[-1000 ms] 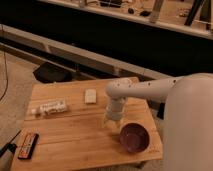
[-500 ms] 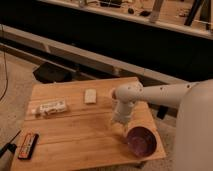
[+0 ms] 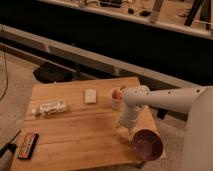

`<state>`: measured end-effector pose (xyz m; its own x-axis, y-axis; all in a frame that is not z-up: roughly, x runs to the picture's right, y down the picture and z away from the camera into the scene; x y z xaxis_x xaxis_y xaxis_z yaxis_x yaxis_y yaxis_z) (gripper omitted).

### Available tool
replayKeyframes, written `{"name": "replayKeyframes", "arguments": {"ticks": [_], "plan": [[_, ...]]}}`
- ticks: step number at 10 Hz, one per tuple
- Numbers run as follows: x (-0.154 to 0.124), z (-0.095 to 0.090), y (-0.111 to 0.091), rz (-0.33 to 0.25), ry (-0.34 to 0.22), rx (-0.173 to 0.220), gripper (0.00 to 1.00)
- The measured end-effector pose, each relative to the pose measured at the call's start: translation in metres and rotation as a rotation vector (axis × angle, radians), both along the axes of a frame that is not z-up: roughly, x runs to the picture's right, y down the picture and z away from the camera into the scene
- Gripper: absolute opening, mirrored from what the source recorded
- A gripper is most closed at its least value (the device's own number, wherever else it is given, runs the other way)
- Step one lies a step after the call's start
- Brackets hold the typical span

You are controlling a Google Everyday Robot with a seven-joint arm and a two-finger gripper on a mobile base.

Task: Push the ceramic bowl across the table

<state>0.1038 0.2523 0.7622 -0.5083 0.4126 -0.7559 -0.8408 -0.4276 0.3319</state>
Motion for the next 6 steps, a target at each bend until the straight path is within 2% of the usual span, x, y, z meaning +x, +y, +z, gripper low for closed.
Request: {"name": "replayKeyframes", "arguments": {"ticks": [6], "plan": [[0.031, -0.015, 0.017, 0.054, 0.073, 0.002, 0.65]]}}
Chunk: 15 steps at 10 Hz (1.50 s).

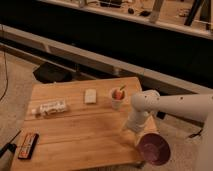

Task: Push the ceramic bowl across the table

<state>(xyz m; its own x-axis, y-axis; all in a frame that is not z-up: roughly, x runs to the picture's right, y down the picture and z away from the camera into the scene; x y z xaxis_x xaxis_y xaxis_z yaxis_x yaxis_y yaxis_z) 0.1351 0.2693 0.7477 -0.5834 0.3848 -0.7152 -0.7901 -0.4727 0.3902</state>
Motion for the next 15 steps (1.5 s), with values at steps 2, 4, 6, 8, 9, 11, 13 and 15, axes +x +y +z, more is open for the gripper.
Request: {"name": "replayKeyframes", "arguments": {"ticks": [2, 4, 6, 8, 9, 11, 13, 15], "plan": [[0.009, -0.005, 0.005, 0.016, 0.022, 0.002, 0.65], [0.019, -0.01, 0.013, 0.037, 0.046, 0.004, 0.65], [0.029, -0.017, 0.021, 0.061, 0.07, 0.009, 0.65], [0.037, -0.022, 0.026, 0.081, 0.089, 0.018, 0.65], [0.043, -0.028, 0.03, 0.096, 0.103, 0.025, 0.65], [0.049, -0.035, 0.036, 0.111, 0.119, 0.033, 0.65], [0.054, -0.041, 0.04, 0.122, 0.135, 0.038, 0.65], [0.057, -0.044, 0.04, 0.127, 0.147, 0.051, 0.65]]}}
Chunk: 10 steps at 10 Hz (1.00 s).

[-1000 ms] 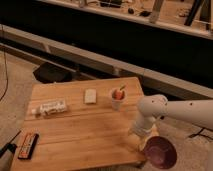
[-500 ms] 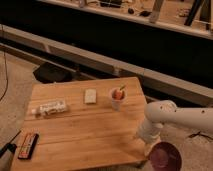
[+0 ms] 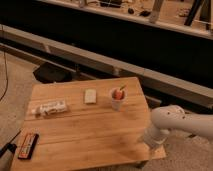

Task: Push the ceramic bowl across the table

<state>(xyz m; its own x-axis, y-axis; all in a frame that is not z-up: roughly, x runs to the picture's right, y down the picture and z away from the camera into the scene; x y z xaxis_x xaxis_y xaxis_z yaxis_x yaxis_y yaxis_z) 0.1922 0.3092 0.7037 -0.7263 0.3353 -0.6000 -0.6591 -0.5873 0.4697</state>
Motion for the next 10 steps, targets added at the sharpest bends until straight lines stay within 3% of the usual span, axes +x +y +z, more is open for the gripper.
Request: {"name": "replayKeyframes", "arguments": {"ticks": [10], "plan": [[-0.0019, 0.0008, -0.0013, -0.002, -0.003, 0.004, 0.65]]}}
